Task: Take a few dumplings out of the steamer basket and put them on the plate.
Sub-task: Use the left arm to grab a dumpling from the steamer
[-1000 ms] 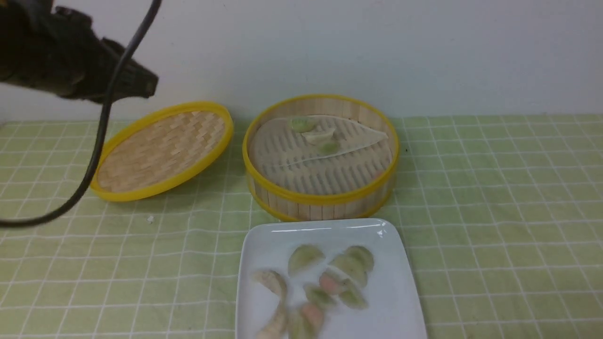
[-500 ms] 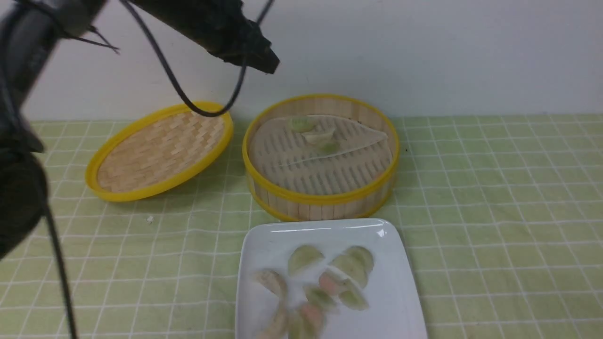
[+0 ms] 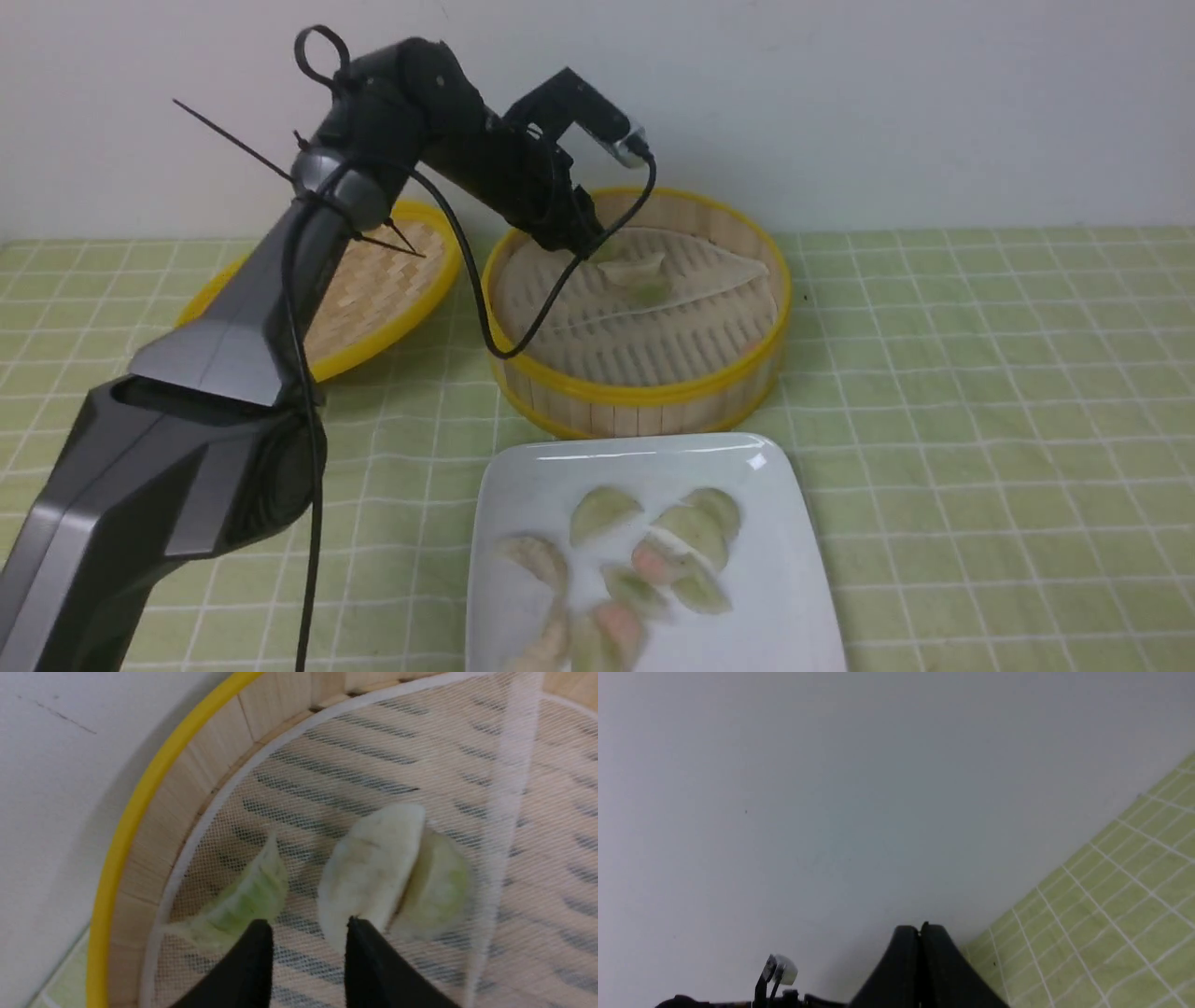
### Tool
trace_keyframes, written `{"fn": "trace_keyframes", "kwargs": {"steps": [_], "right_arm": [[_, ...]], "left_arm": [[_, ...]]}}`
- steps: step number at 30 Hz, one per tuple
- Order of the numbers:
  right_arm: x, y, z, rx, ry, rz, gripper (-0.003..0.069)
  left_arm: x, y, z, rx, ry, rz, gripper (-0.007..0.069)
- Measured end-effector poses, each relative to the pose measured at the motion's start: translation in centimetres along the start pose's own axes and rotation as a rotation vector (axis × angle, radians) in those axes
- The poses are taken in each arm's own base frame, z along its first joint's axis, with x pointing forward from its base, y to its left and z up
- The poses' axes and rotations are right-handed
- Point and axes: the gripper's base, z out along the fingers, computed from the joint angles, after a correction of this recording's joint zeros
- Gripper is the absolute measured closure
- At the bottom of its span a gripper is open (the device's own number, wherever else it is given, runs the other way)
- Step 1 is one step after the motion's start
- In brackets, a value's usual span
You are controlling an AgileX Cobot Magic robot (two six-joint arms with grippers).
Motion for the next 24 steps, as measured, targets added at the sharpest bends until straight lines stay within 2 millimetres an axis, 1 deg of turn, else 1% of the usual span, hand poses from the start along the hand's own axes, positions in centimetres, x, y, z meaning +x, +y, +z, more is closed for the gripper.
{"fn": "trace_keyframes", "kwargs": {"steps": [3, 4, 5, 8, 11, 13, 15, 18, 20, 21, 24], "right_arm": [[0.4, -0.1, 0.0, 0.014, 0.046, 0.015, 0.0673], [0.4, -0.1, 0.0, 0.015, 0.048, 0.014, 0.0673], [0.6, -0.2, 0.0, 0.019, 0.061, 0.018, 0.0673], [0.7, -0.2, 0.0, 0.023, 0.073, 0.019, 0.0673], [0.7, -0.2, 0.0, 0.025, 0.082, 0.019, 0.0673], [0.8, -0.3, 0.0, 0.029, 0.093, 0.019, 0.0673], [1.1, -0.3, -0.1, 0.036, 0.117, 0.023, 0.0673], [1.2, -0.3, -0.1, 0.039, 0.131, 0.038, 0.0673], [1.3, -0.3, -0.1, 0.042, 0.144, 0.06, 0.0673], [1.4, -0.3, -0.1, 0.043, 0.148, 0.065, 0.0673], [1.6, -0.4, -0.2, 0.05, 0.177, 0.074, 0.0673]], "left_arm": [[1.0, 0.3, 1.5, -0.024, -0.009, 0.045, 0.0234], [0.9, 0.3, 1.5, -0.027, -0.011, 0.048, 0.0225], [1.3, 0.5, 2.1, -0.039, -0.014, 0.066, 0.0172], [1.3, 0.7, 2.6, -0.07, -0.045, 0.106, 0.0087], [1.4, 0.6, 3.1, -0.077, -0.055, 0.116, 0.0071], [1.5, 0.5, 3.5, -0.079, -0.062, 0.116, 0.0072], [1.7, 0.4, 4.0, -0.081, -0.069, 0.115, 0.0097], [1.8, 0.3, 4.3, -0.077, -0.068, 0.111, 0.0167], [1.7, 0.0, 4.3, -0.073, -0.058, 0.117, 0.0321], [1.7, -0.1, 4.3, -0.073, -0.054, 0.117, 0.0332], [1.4, -0.3, 3.8, -0.059, -0.027, 0.092, 0.0323]]}}
